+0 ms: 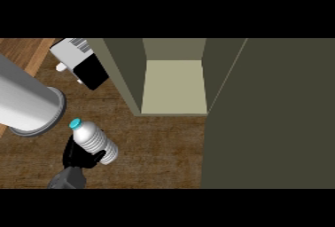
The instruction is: Pick up the bottled water, place it into the cabinet and close the cabinet
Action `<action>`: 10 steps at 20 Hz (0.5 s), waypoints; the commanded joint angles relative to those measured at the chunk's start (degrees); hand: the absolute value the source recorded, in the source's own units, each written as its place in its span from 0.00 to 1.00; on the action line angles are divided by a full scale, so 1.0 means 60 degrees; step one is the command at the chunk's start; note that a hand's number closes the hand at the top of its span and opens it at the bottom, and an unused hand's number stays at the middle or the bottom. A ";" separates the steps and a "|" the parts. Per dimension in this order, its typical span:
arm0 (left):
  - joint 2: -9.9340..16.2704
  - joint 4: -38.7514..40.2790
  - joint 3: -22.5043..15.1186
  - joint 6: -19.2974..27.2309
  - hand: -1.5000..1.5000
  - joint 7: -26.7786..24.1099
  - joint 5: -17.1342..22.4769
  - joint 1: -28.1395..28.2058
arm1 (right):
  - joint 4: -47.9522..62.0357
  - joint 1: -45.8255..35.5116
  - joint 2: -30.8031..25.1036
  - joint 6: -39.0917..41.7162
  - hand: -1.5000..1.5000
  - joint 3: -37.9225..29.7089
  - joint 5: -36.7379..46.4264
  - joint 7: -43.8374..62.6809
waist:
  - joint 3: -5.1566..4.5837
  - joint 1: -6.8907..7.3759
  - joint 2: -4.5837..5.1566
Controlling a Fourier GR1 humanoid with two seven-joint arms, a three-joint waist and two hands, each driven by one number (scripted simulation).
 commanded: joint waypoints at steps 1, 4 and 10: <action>-0.0490 -0.1978 -0.0553 0.0328 1.00 0.0855 0.0222 0.0753 | -0.0655 -0.0538 -0.0205 -0.0244 0.00 -0.0280 -0.0492 0.1052 | 0.0003 0.0062 -0.0008; -0.0633 -0.2917 -0.0959 0.0717 1.00 0.1526 0.0501 0.0756 | -0.0682 0.0004 0.0122 -0.0377 0.00 0.0633 0.0135 0.0709 | -0.0001 -0.0001 -0.0005; -0.0647 -0.4979 -0.2754 0.2560 1.00 0.2120 0.1298 0.1155 | 0.0052 0.0278 -0.0134 0.0028 0.00 0.0322 0.0016 -0.0265 | -0.0002 -0.0044 0.0003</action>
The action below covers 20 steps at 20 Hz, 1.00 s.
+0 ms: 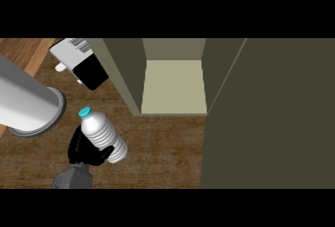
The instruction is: Pick up the bottled water, place it into the cabinet and close the cabinet
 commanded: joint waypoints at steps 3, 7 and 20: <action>-0.0068 -0.1977 -0.1324 0.1904 1.00 0.1023 0.0263 -0.0188 | -0.0126 -0.0204 0.0249 -0.0419 0.00 0.0443 0.0157 0.0300 | -0.0003 -0.0019 0.0014; -0.0069 -0.2983 -0.2435 0.3678 1.00 0.1461 0.0300 -0.0685 | 0.0198 0.0068 0.0008 -0.0151 0.00 0.0404 0.0286 -0.0194 | -0.0001 -0.0050 0.0008; -0.0070 -0.0711 -0.4217 0.6898 1.00 0.0921 -0.0388 -0.4011 | 0.0349 -0.0493 -0.0003 -0.0328 0.00 0.0289 -0.0054 -0.0008 | -0.0006 -0.0173 0.0055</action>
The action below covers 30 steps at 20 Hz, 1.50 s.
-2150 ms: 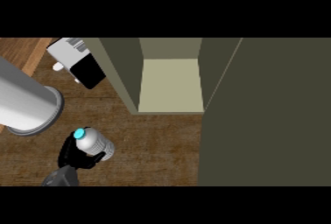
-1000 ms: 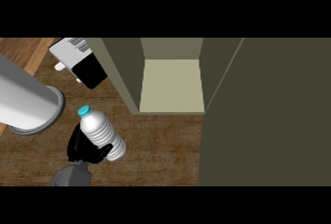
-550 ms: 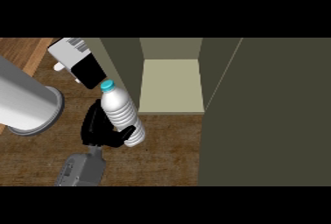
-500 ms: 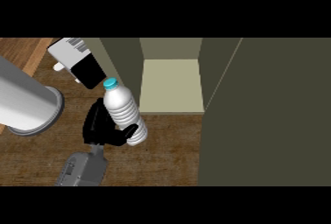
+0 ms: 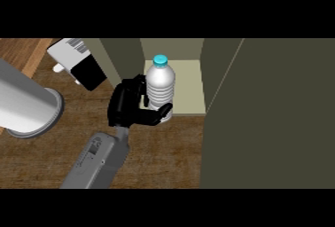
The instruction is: Pick up the bottled water, place it into the cabinet and close the cabinet
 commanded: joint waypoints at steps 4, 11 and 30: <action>-0.0028 0.1751 -0.0091 0.1088 1.00 0.0092 -0.0487 -0.2381 | 0.0312 -0.0616 0.0210 -0.0263 0.00 0.0148 0.0102 0.0230 | 0.0008 -0.0156 0.0069; -0.0028 0.2478 -0.0234 0.2581 1.00 -0.0001 -0.1135 -0.3103 | 0.0329 -0.0374 -0.0050 0.0123 0.00 -0.0083 -0.0300 -0.0031 | 0.0013 -0.0434 0.0118; 0.0614 0.6025 0.0085 0.3614 1.00 0.0033 -0.2412 -0.5163 | 0.0076 -0.0729 -0.0166 0.0123 0.00 -0.0057 -0.0657 0.0561 | 0.0003 -0.0660 0.0249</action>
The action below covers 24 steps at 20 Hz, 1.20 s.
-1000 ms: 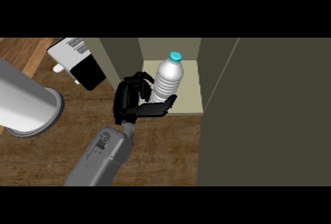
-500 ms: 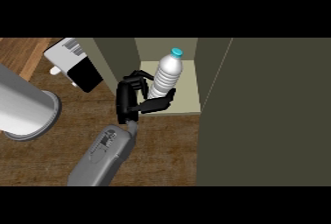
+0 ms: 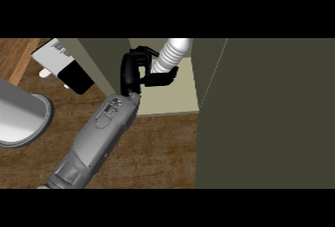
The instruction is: Pick up the bottled water, place it into the cabinet and close the cabinet
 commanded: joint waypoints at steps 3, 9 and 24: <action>-0.0028 0.3050 0.0484 -0.0147 1.00 -0.0722 -0.0483 -0.1872 | 0.0221 -0.0164 -0.0011 -0.0002 0.00 -0.0050 0.0097 -0.0073 | -0.0014 -0.0049 0.0101; 0.0137 0.4751 0.0775 0.0265 1.00 -0.1460 -0.0823 -0.2378 | 0.0389 -0.0040 0.0157 -0.0055 0.00 0.0248 0.0484 -0.0469 | -0.0018 -0.0097 0.0147; 0.0193 0.6196 0.1747 0.0166 0.00 -0.2822 -0.0473 -0.2498 | 0.0431 -0.0306 -0.0012 0.0052 0.00 -0.0177 0.0069 -0.0444 | -0.0024 0.0027 0.0161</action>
